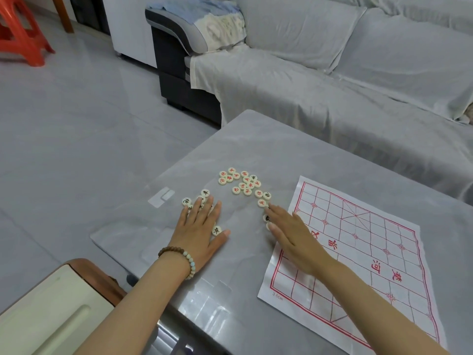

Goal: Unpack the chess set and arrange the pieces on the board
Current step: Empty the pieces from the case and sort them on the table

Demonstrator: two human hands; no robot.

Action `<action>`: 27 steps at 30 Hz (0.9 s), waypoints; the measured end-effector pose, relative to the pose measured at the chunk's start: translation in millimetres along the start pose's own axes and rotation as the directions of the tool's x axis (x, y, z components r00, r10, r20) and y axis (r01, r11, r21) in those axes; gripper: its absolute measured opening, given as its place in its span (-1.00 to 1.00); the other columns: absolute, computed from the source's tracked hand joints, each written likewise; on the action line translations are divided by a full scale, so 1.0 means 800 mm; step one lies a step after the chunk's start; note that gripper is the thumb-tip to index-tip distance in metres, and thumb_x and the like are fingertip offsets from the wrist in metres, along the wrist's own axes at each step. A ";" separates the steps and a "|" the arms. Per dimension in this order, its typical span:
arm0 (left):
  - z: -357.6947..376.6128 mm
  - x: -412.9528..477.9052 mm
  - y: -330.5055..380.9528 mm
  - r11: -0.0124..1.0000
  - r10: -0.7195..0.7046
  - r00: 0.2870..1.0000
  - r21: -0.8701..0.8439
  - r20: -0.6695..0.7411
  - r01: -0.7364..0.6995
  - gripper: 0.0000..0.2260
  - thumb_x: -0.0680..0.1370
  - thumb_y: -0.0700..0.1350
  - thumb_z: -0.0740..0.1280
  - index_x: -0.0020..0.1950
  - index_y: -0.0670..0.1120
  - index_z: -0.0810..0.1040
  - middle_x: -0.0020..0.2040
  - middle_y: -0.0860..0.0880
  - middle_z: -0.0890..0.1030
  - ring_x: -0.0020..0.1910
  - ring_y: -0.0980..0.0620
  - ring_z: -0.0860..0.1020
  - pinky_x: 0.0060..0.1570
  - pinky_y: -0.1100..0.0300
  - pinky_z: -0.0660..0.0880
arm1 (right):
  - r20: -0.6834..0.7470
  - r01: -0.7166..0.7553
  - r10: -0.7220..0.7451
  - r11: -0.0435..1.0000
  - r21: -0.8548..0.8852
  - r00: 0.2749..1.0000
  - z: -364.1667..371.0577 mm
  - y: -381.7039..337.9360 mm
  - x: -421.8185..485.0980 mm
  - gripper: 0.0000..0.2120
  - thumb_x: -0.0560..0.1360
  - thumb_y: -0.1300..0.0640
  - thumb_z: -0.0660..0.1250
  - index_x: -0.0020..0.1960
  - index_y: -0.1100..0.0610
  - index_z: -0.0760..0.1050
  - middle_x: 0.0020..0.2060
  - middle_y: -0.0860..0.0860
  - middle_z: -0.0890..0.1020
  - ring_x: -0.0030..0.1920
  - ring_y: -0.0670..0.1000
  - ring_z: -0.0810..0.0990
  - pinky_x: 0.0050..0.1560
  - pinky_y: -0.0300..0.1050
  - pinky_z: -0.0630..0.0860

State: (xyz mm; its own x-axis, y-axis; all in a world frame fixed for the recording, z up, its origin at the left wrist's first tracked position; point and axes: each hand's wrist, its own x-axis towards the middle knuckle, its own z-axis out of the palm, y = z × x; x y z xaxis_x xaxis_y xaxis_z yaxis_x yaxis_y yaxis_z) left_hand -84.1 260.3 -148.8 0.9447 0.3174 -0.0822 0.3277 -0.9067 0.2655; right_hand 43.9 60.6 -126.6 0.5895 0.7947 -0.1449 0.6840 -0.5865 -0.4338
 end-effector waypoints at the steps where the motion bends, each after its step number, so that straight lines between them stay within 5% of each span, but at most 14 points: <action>1: 0.001 -0.001 0.000 1.000 -0.002 1.000 0.001 -0.002 0.002 -0.17 0.27 0.33 -0.43 0.51 0.04 -0.26 0.51 0.04 -0.29 0.48 0.05 -0.32 0.39 0.12 -0.33 | 0.011 -0.023 0.023 0.999 -0.037 1.000 0.002 0.000 0.003 -0.50 0.62 -0.11 -0.17 0.53 -0.05 -0.07 0.52 -0.16 -0.05 0.49 -0.21 -0.15 0.44 -0.22 -0.31; 5: 0.000 -0.007 -0.002 0.999 -0.026 1.000 0.031 0.001 0.025 -0.16 0.25 0.31 -0.45 0.51 0.03 -0.26 0.52 0.03 -0.29 0.48 0.03 -0.31 0.41 0.10 -0.30 | 0.002 -0.019 0.020 0.971 -0.237 1.000 0.018 -0.009 0.009 -0.11 0.30 -0.41 -0.58 0.52 0.00 -0.25 0.51 -0.11 -0.22 0.46 -0.16 -0.35 0.38 -0.18 -0.46; 11: -0.007 -0.013 -0.014 0.999 -0.054 0.999 -0.008 -0.005 0.054 -0.16 0.26 0.32 -0.44 0.51 0.03 -0.27 0.52 0.05 -0.27 0.49 0.02 -0.29 0.42 0.06 -0.28 | -0.009 0.025 -0.030 0.952 -0.305 1.000 0.035 -0.038 0.010 -0.08 0.28 -0.35 -0.61 0.53 0.06 -0.25 0.52 -0.05 -0.21 0.45 -0.14 -0.38 0.39 -0.13 -0.49; 21: -0.019 -0.024 -0.042 0.993 -0.107 0.991 -0.040 0.086 0.110 0.02 0.14 0.49 -0.27 0.51 -0.01 -0.31 0.52 0.05 -0.26 0.50 0.00 -0.22 0.44 0.06 -0.18 | 0.089 0.103 -0.099 0.994 -0.044 0.991 0.055 -0.102 0.054 -0.50 0.65 -0.07 -0.15 0.54 0.03 -0.14 0.53 -0.10 -0.12 0.49 -0.14 -0.25 0.44 -0.14 -0.38; 27: -0.011 -0.018 -0.040 0.999 -0.033 0.997 -0.016 0.065 0.034 -0.03 0.18 0.47 -0.29 0.49 0.00 -0.34 0.51 0.06 -0.29 0.49 0.02 -0.27 0.45 0.06 -0.21 | -0.170 -0.070 0.072 0.997 0.017 0.983 0.021 -0.056 0.059 -0.49 0.64 -0.05 -0.08 0.54 0.08 -0.05 0.53 -0.05 -0.02 0.52 -0.08 -0.10 0.47 -0.09 -0.21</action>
State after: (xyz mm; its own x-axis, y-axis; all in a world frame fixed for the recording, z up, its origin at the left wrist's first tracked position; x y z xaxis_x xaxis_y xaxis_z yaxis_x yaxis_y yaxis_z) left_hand -108.3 286.9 -147.8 0.9322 0.3282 -0.1529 0.3592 -0.8909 0.2778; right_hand 33.8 126.9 -128.8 0.7020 0.7118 -0.0225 0.6331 -0.6382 -0.4380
